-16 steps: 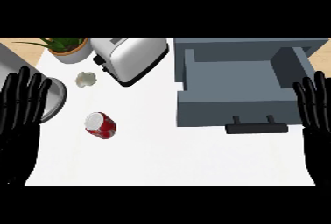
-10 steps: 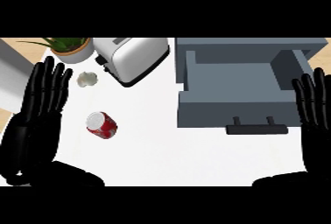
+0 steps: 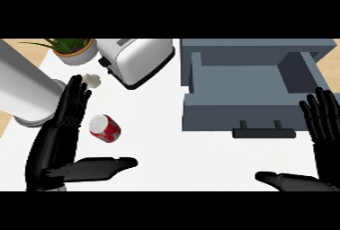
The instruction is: Pick up the can, place it into the drawer and close the drawer
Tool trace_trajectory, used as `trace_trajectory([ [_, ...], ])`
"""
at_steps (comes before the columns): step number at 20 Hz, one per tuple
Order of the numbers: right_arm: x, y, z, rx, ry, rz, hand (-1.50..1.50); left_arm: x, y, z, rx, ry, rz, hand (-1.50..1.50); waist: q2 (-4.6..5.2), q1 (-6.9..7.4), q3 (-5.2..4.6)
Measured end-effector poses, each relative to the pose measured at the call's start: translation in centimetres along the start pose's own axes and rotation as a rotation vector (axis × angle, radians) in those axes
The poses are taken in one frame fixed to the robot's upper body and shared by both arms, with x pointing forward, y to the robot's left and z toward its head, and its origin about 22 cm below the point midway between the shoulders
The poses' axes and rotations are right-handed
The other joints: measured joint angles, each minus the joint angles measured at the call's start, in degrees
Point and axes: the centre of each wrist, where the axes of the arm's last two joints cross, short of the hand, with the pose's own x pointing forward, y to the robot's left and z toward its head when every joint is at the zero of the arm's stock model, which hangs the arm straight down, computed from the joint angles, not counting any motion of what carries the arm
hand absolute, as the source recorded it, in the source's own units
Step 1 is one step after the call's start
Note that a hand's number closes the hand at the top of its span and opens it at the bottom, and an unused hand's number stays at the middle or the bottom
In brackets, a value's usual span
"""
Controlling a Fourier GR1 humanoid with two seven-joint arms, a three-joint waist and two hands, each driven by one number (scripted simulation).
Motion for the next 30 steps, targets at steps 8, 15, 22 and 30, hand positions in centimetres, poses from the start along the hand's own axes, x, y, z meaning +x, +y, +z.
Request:
trace_trajectory([
  [8,-0.7,-1.1,0.6,-0.006,0.023,0.006,-1.50,1.3,-0.4,0.8,0.040,0.050,0.018,-1.50,-0.02,0.12,-0.03],
  [15,-1.2,-2.2,2.2,-0.011,0.029,0.005,-1.50,0.8,0.4,0.4,0.085,0.080,0.027,-1.50,-0.02,0.04,-0.05],
  [22,-1.5,-2.9,2.8,-0.018,0.029,0.012,-1.50,-2.0,0.9,-1.2,0.094,0.098,0.022,-1.50,0.01,-0.01,-0.05],
  [30,-1.7,-3.7,2.8,-0.016,0.032,0.019,-1.50,-5.3,1.2,-1.7,0.103,0.113,0.019,-1.50,0.02,0.03,-0.05],
])
